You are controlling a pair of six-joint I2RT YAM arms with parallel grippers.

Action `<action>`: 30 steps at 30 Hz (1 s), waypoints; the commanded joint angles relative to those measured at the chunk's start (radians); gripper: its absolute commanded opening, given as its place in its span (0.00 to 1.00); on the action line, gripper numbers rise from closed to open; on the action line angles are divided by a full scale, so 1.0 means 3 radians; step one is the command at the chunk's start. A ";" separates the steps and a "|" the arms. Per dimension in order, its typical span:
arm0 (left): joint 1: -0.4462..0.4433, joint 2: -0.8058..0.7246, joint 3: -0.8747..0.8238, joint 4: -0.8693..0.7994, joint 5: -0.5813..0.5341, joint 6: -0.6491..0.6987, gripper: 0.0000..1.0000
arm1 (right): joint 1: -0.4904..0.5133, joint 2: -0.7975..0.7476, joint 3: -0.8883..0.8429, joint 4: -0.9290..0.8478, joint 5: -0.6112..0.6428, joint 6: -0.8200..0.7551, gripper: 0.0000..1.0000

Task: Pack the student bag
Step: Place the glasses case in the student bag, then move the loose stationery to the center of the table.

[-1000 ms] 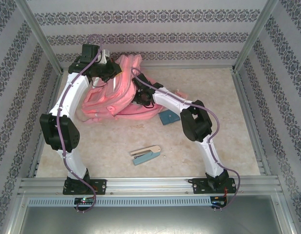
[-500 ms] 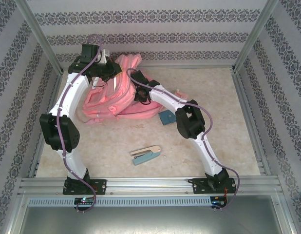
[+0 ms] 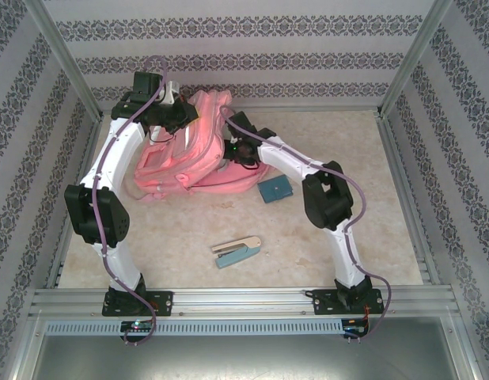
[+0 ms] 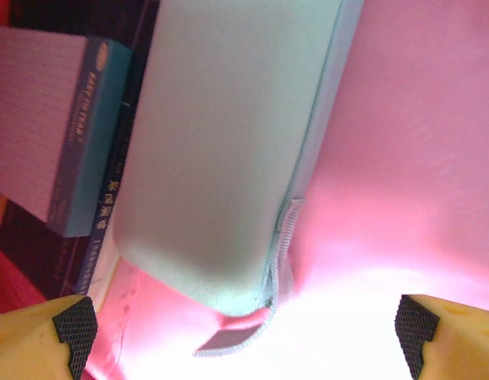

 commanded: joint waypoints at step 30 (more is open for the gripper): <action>-0.0030 -0.0290 -0.0295 0.0164 0.0160 0.0189 0.00 | -0.0724 -0.1995 -0.2466 0.0095 0.0458 -0.0779 0.96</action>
